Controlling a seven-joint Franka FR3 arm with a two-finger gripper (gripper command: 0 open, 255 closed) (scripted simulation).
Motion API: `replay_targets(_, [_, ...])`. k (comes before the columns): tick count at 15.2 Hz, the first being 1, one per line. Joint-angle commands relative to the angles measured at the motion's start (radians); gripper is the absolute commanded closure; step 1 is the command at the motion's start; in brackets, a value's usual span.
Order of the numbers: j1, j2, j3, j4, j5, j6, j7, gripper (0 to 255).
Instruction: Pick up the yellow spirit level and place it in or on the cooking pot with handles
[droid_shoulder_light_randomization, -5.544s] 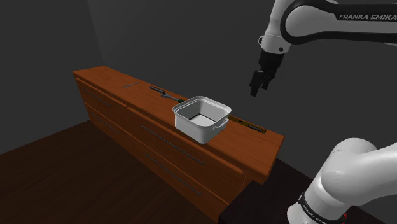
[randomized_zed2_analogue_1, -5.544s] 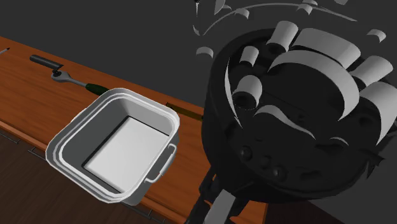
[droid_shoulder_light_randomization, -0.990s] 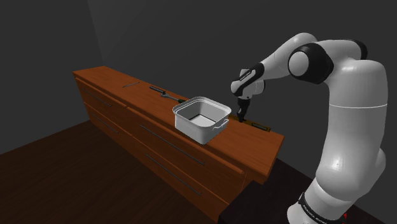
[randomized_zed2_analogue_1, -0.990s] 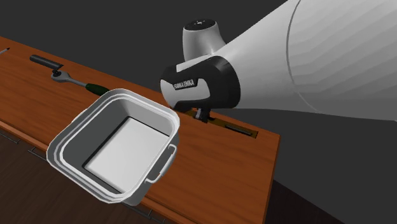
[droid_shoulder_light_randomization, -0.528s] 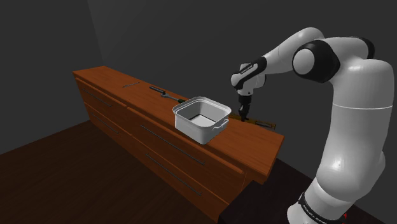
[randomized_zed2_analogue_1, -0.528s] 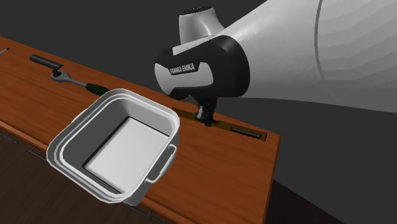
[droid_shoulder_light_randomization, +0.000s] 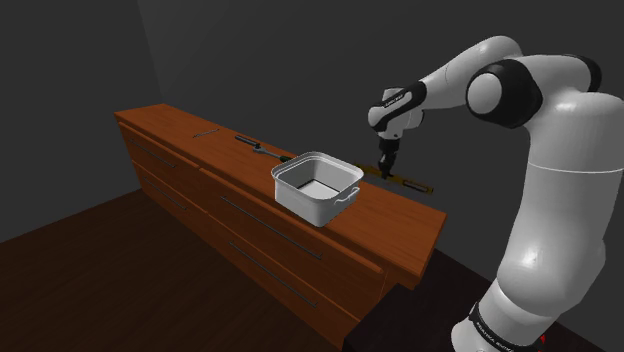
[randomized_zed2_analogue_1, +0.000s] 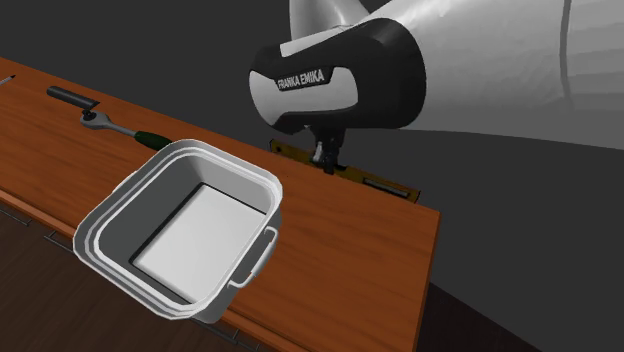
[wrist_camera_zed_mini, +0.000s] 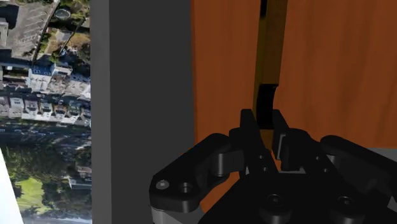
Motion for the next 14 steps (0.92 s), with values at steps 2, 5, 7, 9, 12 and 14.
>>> replay_targets(2, [0.021,-0.065,0.003,0.011,-0.013,-0.015,0.004,255])
replay_targets(5, [0.023,-0.081,0.001,0.031,-0.019,-0.052,0.008,255])
replay_targets(7, [0.024,-0.091,0.001,0.046,-0.023,-0.076,0.01,255])
replay_targets(9, [0.024,-0.101,0.0,0.062,-0.026,-0.101,0.011,255])
replay_targets(12, [0.024,-0.113,0.0,0.088,-0.031,-0.138,0.014,255])
replay_targets(14, [0.025,-0.12,0.0,0.106,-0.034,-0.163,0.015,255])
